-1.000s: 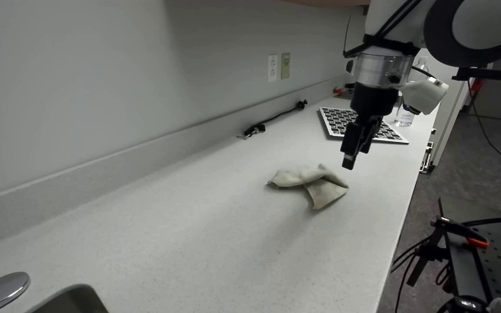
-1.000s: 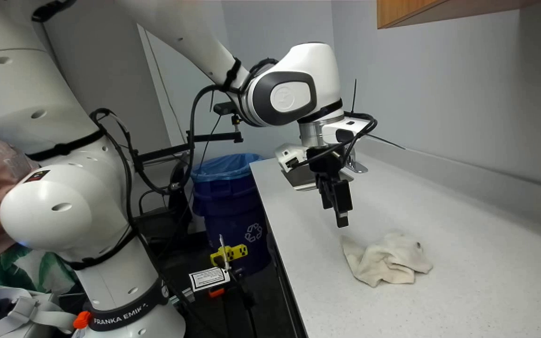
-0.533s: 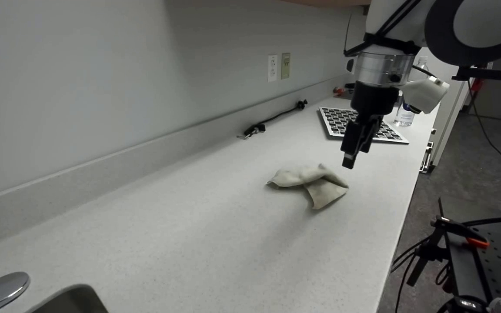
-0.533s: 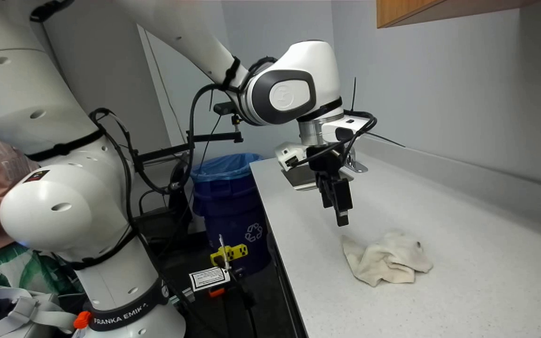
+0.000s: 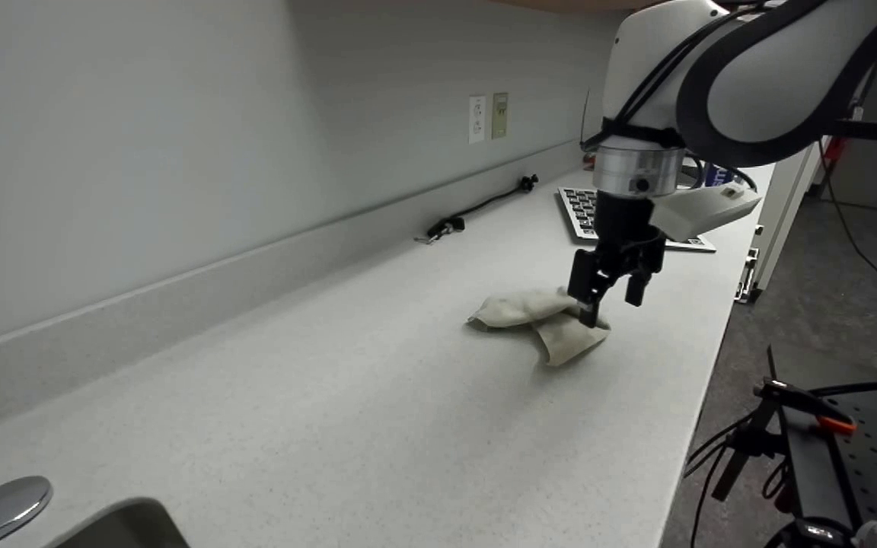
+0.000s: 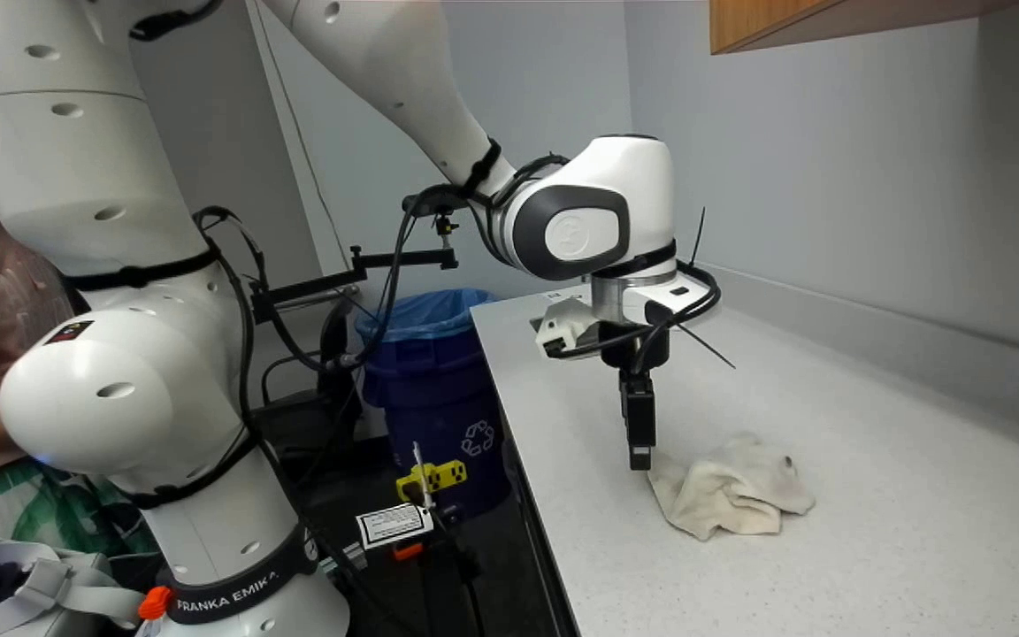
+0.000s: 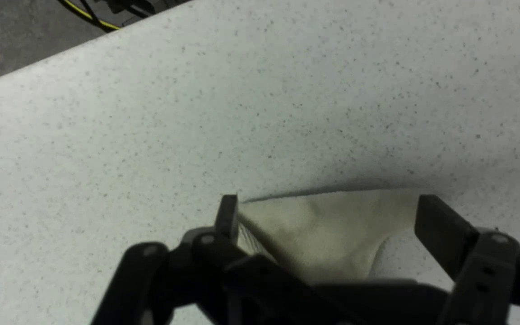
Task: Get the white cloth from the countertop, use it to wipe the cabinet on top, then put it back on the table
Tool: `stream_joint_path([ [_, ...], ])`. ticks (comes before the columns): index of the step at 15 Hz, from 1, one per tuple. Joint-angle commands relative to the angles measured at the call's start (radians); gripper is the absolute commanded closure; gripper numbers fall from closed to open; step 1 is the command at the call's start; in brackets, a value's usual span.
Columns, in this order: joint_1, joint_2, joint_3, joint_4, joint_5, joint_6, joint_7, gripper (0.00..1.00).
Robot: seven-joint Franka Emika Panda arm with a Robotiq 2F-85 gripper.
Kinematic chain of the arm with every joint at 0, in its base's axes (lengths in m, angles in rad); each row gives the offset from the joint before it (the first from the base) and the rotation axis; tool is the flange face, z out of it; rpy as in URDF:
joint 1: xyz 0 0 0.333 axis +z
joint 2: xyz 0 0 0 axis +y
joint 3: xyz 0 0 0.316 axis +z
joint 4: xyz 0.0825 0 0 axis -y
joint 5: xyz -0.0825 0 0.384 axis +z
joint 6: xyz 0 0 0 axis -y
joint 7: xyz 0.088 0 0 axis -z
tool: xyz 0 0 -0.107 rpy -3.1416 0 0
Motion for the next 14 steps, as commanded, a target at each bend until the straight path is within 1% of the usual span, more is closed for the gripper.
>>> stream_joint_path([
  [1,0.01,0.119,-0.019,0.099,0.084,0.053,0.104,0.0],
  [3,0.013,0.153,-0.037,0.127,0.094,0.101,0.168,0.0],
  [6,0.024,0.2,-0.074,0.142,0.055,0.176,0.242,0.0],
  [14,0.062,0.294,-0.088,0.143,0.069,0.24,0.206,0.0],
])
